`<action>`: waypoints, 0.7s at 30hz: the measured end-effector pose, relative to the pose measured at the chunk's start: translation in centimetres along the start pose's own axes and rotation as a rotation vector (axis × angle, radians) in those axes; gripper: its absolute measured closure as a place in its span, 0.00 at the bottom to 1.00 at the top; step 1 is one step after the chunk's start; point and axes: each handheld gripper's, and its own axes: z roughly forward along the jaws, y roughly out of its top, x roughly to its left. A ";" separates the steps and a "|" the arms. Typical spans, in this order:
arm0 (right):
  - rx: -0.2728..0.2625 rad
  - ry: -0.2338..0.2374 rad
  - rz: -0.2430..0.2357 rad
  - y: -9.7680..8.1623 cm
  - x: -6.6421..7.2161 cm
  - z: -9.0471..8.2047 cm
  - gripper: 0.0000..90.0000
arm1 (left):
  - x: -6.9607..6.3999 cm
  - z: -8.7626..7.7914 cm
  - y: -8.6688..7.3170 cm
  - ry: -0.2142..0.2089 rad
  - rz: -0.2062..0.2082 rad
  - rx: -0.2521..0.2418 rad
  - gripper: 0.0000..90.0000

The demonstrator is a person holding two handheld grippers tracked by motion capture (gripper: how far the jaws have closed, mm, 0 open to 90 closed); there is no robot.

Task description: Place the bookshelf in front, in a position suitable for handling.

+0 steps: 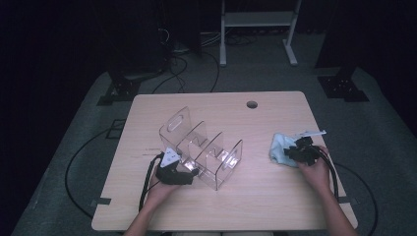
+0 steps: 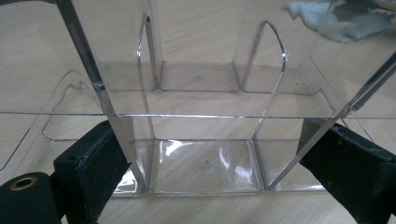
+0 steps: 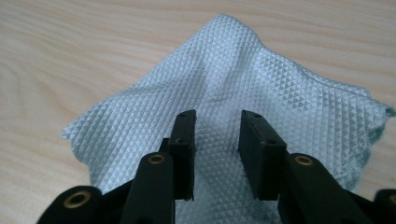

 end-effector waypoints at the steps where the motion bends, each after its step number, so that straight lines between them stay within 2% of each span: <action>1: 0.000 0.002 -0.008 -0.2 0.1 -0.1 0.76 | 0.0 0.0 0.0 0.001 0.000 0.000 0.08; 9: -0.013 0.059 -0.036 -2.0 0.4 -1.5 0.82 | -0.1 -0.1 0.0 -0.001 0.001 0.002 0.08; 16: -0.022 0.093 -0.047 -3.6 0.7 -2.7 0.81 | -0.3 -0.1 0.0 -0.005 0.001 0.003 0.08; 19: 0.000 0.134 -0.019 -3.7 0.7 -3.1 0.69 | -0.3 -0.1 0.0 -0.004 0.002 0.006 0.08; 21: 0.004 0.126 -0.020 -3.4 1.0 -3.2 0.60 | -0.4 -0.1 0.0 -0.005 0.005 0.008 0.08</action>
